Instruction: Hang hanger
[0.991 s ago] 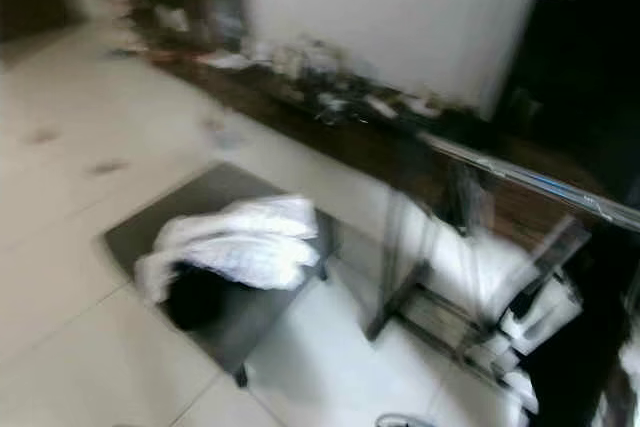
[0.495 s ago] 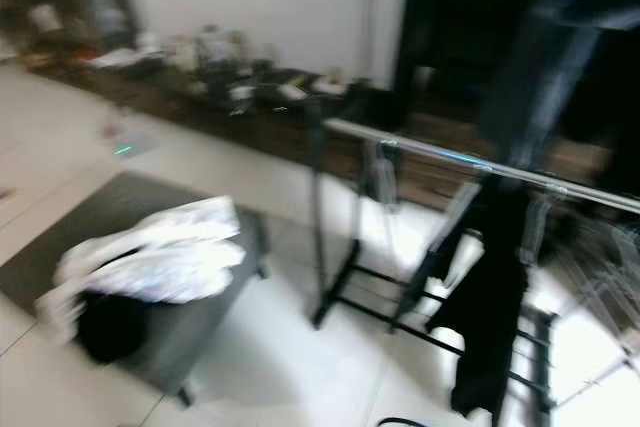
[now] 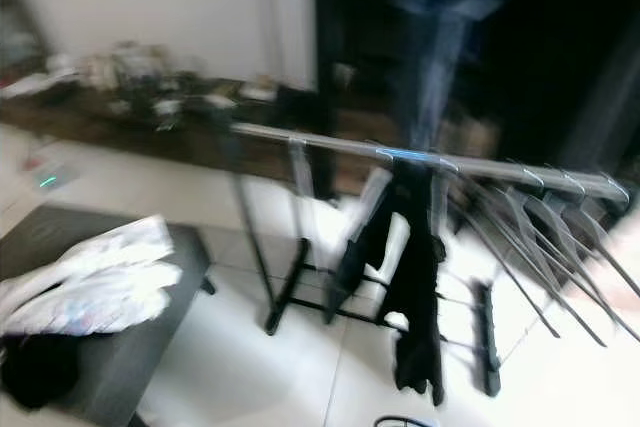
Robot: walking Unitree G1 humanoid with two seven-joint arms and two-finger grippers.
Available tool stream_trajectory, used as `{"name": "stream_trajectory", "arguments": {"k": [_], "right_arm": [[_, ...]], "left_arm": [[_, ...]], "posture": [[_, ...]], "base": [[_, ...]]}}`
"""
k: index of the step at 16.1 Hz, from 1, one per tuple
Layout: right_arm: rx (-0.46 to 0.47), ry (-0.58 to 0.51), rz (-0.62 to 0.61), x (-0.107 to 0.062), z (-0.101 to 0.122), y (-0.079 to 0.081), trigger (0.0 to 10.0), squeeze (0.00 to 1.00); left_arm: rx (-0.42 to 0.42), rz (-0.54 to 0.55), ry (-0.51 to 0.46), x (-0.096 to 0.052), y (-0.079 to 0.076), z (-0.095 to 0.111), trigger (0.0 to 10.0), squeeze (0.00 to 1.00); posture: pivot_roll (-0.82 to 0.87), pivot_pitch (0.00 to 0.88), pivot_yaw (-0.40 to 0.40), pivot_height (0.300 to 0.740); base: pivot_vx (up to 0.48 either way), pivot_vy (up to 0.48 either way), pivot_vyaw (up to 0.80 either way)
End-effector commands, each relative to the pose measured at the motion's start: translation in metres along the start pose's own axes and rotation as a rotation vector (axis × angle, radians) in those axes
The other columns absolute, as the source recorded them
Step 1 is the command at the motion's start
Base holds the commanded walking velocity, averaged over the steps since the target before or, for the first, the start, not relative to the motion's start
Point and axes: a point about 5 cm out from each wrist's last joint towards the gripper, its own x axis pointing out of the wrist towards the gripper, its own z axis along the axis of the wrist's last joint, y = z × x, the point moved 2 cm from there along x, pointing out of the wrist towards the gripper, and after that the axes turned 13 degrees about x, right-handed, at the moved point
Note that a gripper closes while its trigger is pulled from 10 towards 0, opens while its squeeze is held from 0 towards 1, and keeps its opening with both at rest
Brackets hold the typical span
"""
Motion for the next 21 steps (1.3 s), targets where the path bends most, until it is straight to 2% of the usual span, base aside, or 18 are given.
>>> {"name": "stream_trajectory", "arguments": {"k": [1,3,4,6,7,9,10,11,13,15,17,18,21], "right_arm": [[0.001,-0.009,0.004,0.000,0.002,0.001,10.0,0.00],[0.005,-0.013,0.003,0.000,0.002,0.000,10.0,0.00],[-0.002,-0.012,-0.003,0.000,0.003,-0.001,10.0,0.00],[-0.011,-0.013,-0.011,-0.001,0.003,-0.003,10.0,0.00],[-0.009,-0.015,-0.014,-0.001,0.003,-0.004,10.0,0.00],[-0.003,-0.018,-0.016,-0.001,0.003,-0.005,10.0,0.00],[0.004,-0.021,-0.020,-0.001,0.003,-0.005,10.0,0.00],[0.010,-0.021,-0.021,-0.001,0.002,-0.005,10.0,0.00],[0.015,-0.019,-0.027,-0.001,0.002,-0.006,10.0,0.00],[0.005,-0.018,-0.031,-0.001,0.003,-0.007,10.0,0.00],[-0.013,-0.022,-0.027,-0.001,0.005,-0.007,10.0,0.00],[-0.022,-0.026,-0.018,-0.001,0.005,-0.006,10.0,0.00],[-0.032,-0.029,-0.011,-0.001,0.006,-0.005,10.0,0.00]], "left_arm": [[-0.090,0.085,-0.069,0.001,0.017,0.015,10.0,0.00],[-0.170,0.191,-0.238,0.001,0.041,0.054,10.0,0.00],[-0.203,0.248,-0.402,-0.005,0.058,0.093,10.0,0.00],[-0.160,0.267,-0.642,-0.023,0.071,0.146,10.0,0.00],[-0.143,0.258,-0.723,-0.032,0.070,0.159,10.0,0.00],[-0.090,0.240,-0.831,-0.049,0.066,0.170,10.0,0.00],[-0.089,0.250,-0.906,-0.067,0.061,0.169,10.0,0.00],[-0.110,0.278,-0.912,-0.073,0.057,0.159,10.0,0.00],[-0.082,0.238,-0.931,-0.083,0.036,0.151,10.0,0.00],[-0.027,0.225,-0.979,-0.092,0.027,0.162,10.0,0.00],[-0.049,0.228,-0.971,-0.093,0.031,0.169,10.0,0.00],[-0.037,0.232,-0.979,-0.097,0.033,0.173,10.0,0.00],[-0.074,0.239,-1.023,-0.113,0.043,0.184,10.0,0.00]], "posture": [[0.00,0.033,-0.004,0.740],[0.00,0.044,-0.014,0.740],[0.00,0.049,-0.020,0.740],[0.00,0.053,-0.019,0.740],[0.00,0.052,-0.017,0.740],[-0.01,0.056,-0.012,0.740],[-0.01,0.056,-0.010,0.740],[-0.01,0.056,-0.010,0.740],[-0.02,0.051,-0.014,0.740],[0.00,0.050,-0.020,0.740],[0.01,0.048,-0.022,0.740],[0.00,0.047,-0.022,0.740],[0.01,0.045,-0.016,0.740]], "base": [[0.000,0.000,0.00],[0.000,0.000,0.00],[0.000,0.000,0.00],[0.000,0.000,0.00],[0.000,0.000,0.00],[0.000,0.000,0.00],[0.000,0.000,0.00],[0.000,0.000,-0.48],[0.000,-0.240,-0.80],[0.000,-0.431,-0.80],[0.000,0.000,0.00],[0.000,0.000,0.00],[0.000,0.000,0.00]]}}
